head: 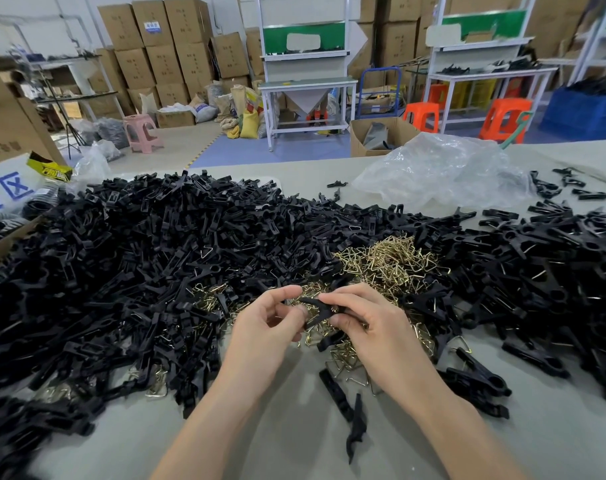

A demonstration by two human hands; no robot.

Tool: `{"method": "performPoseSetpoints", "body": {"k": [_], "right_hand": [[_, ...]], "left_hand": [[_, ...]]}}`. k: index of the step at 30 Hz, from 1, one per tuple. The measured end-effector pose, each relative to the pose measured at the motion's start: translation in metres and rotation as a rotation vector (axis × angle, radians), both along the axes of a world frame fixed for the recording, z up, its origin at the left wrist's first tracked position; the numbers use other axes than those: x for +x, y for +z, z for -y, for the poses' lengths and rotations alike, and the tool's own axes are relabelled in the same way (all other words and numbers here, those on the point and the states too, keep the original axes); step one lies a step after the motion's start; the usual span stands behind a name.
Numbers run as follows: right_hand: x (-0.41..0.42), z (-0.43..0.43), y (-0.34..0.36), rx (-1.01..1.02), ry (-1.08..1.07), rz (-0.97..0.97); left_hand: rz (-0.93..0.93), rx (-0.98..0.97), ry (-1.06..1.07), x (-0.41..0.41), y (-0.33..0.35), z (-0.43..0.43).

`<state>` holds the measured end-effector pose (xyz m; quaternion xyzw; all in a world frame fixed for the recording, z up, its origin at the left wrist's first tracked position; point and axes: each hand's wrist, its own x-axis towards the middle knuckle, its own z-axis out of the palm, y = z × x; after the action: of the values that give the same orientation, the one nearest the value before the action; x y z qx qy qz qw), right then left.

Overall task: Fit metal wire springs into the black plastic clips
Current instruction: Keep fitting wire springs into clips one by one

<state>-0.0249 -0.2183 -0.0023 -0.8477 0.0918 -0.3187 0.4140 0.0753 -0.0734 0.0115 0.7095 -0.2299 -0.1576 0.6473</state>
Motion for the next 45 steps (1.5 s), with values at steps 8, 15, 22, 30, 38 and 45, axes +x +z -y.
{"method": "performPoseSetpoints", "body": {"k": [8, 15, 22, 30, 38, 45], "right_hand": [[0.0, 0.002, 0.001, 0.056, 0.037, -0.02], [-0.004, 0.003, 0.008, 0.369, 0.169, -0.03], [-0.006, 0.008, 0.014, 0.584, 0.258, 0.044], [-0.005, 0.015, 0.013, 0.674, 0.238, 0.016], [-0.004, 0.016, 0.011, 0.681, 0.225, -0.037], [-0.005, 0.007, 0.016, 0.642, 0.221, -0.009]], "left_hand": [[-0.372, -0.243, -0.147, -0.004, 0.005, 0.001], [-0.627, -0.325, -0.427, -0.006, 0.01, -0.004], [-0.842, -0.374, -0.581, -0.003, 0.015, -0.011], [-0.95, -0.477, -0.48, -0.011, 0.01, 0.0], [-0.934, -0.419, -0.391, -0.013, 0.008, 0.003], [-0.906, -0.457, -0.383, -0.013, 0.005, 0.006]]}}
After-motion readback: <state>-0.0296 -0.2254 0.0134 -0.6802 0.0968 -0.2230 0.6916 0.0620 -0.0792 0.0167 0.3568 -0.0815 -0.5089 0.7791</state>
